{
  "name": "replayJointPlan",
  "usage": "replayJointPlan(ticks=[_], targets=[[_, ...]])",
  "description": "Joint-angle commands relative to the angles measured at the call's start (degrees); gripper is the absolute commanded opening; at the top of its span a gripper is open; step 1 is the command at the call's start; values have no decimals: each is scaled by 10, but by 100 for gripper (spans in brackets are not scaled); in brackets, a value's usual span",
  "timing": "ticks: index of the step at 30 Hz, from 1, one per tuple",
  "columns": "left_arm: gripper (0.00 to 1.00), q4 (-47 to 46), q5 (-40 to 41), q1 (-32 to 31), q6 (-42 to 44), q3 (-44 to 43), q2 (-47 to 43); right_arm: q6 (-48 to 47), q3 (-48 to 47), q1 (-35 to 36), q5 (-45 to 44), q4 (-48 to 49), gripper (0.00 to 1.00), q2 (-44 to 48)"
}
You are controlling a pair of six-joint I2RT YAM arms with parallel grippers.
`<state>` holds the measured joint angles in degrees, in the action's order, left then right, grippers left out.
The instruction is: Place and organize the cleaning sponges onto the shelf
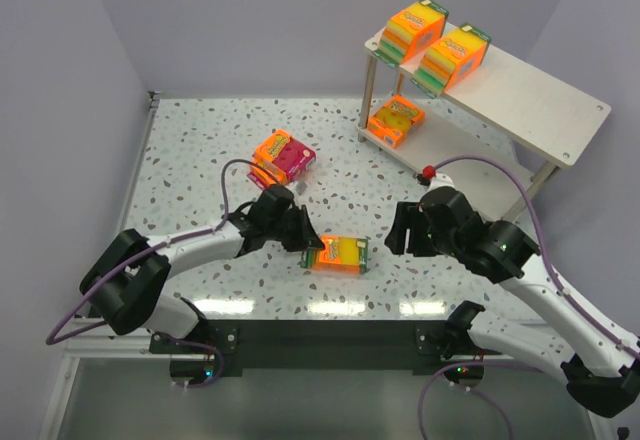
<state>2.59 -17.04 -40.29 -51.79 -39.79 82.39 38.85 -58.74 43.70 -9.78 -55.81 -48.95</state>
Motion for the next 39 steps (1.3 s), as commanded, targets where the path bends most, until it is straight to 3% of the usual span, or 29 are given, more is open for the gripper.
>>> replayJointPlan(ticks=[1,6,10,14,18,21,27,33,39], targets=[[0,13,-1,-14,0,-5,8,6,-19,-2,-23,-4,64,13],[0,27,-11,-13,-33,-70,-37,39,-53,-2,-79,-41,60,35],[0,59,52,-12,-57,-171,-66,75,-77,-2,-153,-99,56,61],[0,78,82,-12,-74,-263,-48,122,-88,-2,-201,-169,55,82],[0,31,90,-13,-102,-322,-32,153,-83,-2,-214,-200,55,105],[0,-18,69,-13,-127,-367,-6,160,-70,-1,-205,-207,55,119],[0,-108,15,-16,-166,-547,113,128,-35,-2,-142,-185,56,104],[0,-100,12,-30,-183,-704,206,105,-11,-2,-145,-172,55,118],[0,-101,47,-64,-230,-771,261,98,3,-2,-136,-165,56,117]])
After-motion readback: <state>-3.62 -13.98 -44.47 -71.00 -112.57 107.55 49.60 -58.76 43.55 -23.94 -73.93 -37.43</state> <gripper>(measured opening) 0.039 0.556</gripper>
